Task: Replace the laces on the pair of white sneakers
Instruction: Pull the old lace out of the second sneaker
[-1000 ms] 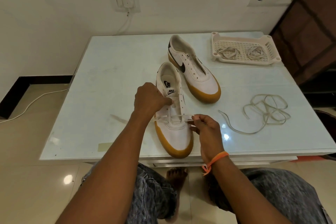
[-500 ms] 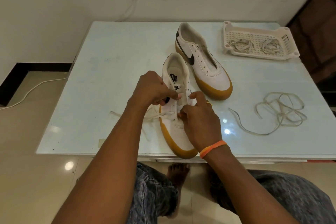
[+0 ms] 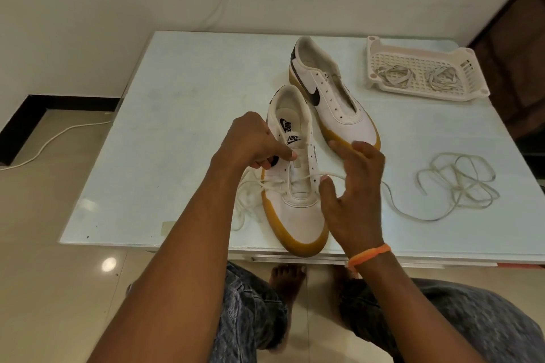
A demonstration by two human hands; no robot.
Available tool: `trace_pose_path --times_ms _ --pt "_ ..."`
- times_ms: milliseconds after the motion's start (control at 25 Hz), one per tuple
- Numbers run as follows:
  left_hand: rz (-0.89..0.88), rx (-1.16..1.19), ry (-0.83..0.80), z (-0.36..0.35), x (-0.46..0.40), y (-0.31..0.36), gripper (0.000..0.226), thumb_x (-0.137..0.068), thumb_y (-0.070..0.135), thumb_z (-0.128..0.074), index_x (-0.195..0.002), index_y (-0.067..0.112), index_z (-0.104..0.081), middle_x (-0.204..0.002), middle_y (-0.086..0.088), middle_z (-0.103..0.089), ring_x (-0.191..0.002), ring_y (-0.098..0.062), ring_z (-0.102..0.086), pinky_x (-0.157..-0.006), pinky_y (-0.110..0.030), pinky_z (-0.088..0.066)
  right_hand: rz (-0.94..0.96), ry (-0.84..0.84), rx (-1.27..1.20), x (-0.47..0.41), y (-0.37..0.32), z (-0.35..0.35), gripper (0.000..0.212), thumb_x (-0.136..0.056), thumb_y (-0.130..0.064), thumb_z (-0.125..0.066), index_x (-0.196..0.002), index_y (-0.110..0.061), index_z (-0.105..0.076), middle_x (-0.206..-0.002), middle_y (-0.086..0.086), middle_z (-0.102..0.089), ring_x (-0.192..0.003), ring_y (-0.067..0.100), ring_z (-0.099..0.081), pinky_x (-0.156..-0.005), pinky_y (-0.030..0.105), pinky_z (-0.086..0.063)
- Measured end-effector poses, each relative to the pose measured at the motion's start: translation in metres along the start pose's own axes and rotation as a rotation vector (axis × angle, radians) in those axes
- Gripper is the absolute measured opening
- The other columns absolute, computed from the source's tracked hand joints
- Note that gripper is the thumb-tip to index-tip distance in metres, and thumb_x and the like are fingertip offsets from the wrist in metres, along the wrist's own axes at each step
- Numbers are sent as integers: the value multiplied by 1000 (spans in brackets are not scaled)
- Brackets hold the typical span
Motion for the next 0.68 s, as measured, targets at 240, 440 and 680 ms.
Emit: trace_pose_path --times_ms 240,440,680 --pt "19 -55 16 -1 -1 1 46 -63 38 -90 -89 8 -66 -81 -6 -72 -62 -16 -72 -61 -29 -60 55 -234 336 -3 2 -41 17 -81 -29 -76 -93 -17 -73 -131 13 -57 -109 37 -61 -96 51 -48" --pt "7 -259 99 -15 16 7 57 -65 50 -84 -99 14 -55 -87 -4 -64 -79 -24 -68 -76 -37 -60 89 -245 290 0 0 -40 20 -86 -23 -72 -102 -12 -67 -140 13 -49 -98 34 -67 -83 37 -55" --pt "71 -238 6 -26 9 3 43 -68 28 -85 -97 8 -61 -82 -7 -64 -77 -25 -69 -75 -37 -61 72 -238 170 0 0 -41 12 -86 -16 -72 -92 -8 -68 -134 15 -55 -101 35 -66 -86 38 -55"
Point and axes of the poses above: each hand's wrist, its own x-axis away from the middle knuckle, its own z-axis out of the back of the hand, y = z × x, the point moved 4 cm from there along -x, towards the middle knuckle
